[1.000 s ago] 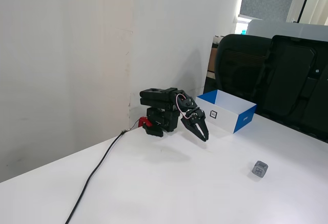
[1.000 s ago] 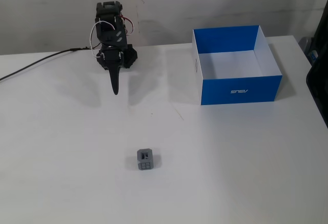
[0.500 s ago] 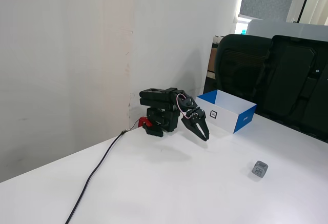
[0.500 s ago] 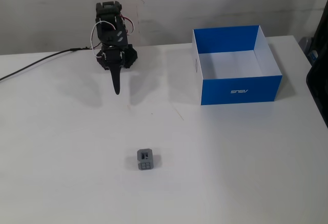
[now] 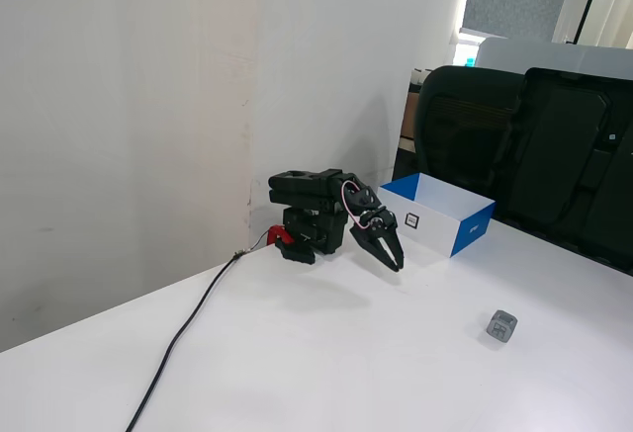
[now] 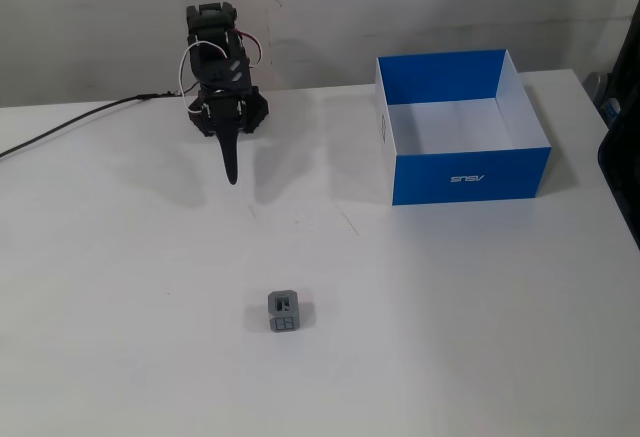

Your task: Grasp the gray block and put it in the box.

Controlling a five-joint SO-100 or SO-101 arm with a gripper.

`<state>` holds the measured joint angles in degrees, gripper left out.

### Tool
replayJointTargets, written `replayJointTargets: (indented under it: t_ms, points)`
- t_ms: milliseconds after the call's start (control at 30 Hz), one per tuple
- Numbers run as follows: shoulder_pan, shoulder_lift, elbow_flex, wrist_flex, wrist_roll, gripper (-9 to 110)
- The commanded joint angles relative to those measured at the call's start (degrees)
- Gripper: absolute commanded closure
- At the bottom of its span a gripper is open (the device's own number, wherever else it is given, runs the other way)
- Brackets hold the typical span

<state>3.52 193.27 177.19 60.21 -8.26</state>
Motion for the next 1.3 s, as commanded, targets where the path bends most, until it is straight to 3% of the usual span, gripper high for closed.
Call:
replayJointTargets:
  t_ms: [0, 333, 600, 1033, 1267]
  points:
    - [0.26, 1.23, -1.14, 2.29, 0.79, 101]
    - [0.62, -3.34, -12.57, 7.29, 1.49, 101]
    - [-1.85, -37.79, -38.85, 12.39, 1.49, 101]
    - [-1.85, -61.7, -69.96, 24.43, 0.79, 101]
    - [1.85, -57.57, -67.41, 23.64, -2.46, 101]
